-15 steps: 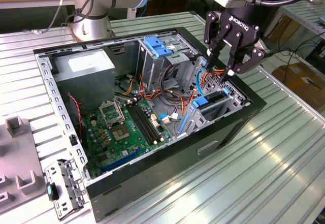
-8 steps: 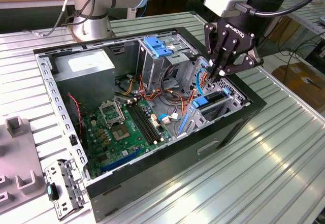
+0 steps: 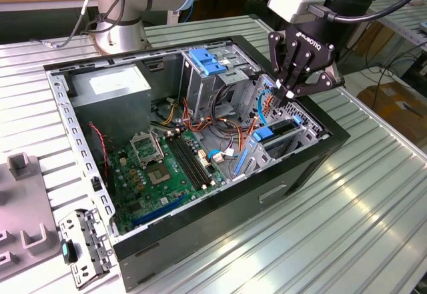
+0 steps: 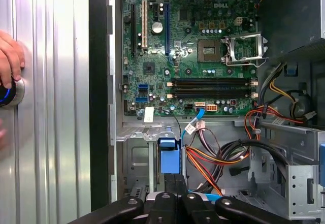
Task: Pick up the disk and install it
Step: 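Insert the first disk wire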
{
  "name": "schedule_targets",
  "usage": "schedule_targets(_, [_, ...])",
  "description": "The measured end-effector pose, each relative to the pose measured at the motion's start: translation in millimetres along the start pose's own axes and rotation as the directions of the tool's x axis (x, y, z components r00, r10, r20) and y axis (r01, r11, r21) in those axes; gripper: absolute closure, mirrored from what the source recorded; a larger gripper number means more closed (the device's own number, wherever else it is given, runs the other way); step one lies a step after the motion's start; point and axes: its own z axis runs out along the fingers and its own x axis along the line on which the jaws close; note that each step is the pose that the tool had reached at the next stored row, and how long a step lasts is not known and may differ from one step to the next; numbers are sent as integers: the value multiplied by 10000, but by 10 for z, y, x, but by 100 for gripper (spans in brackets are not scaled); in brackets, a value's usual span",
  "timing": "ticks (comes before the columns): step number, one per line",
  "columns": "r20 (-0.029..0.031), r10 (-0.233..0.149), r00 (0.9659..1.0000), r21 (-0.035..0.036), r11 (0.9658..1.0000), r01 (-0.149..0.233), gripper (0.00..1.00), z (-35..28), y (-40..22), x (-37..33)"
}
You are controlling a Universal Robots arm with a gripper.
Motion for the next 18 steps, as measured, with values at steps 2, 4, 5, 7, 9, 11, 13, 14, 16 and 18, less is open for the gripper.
schedule_targets(2, [1,0,10000,0,10000,0,89,1,0,0])
schedule_targets(4, [0,-1,10000,0,10000,1,89,1,0,0])
schedule_targets(5, [0,0,10000,0,10000,0,89,1,0,0])
schedule_targets(7, [0,0,10000,0,10000,0,89,1,0,0])
schedule_targets(9, [1,-1,10000,1,10000,1,89,2,-6,0])
schedule_targets(11, [0,0,10000,1,10000,0,89,1,-22,-1])
schedule_targets(13, [-2,-1,10000,1,10000,1,89,0,-60,-1])
schedule_targets(14, [-7,0,10000,1,10000,0,89,0,-83,-2])
schedule_targets(16, [-21,0,10000,1,10000,0,89,0,-137,-4])
schedule_targets(18, [-29,0,10000,1,10000,0,89,-2,-191,-6])
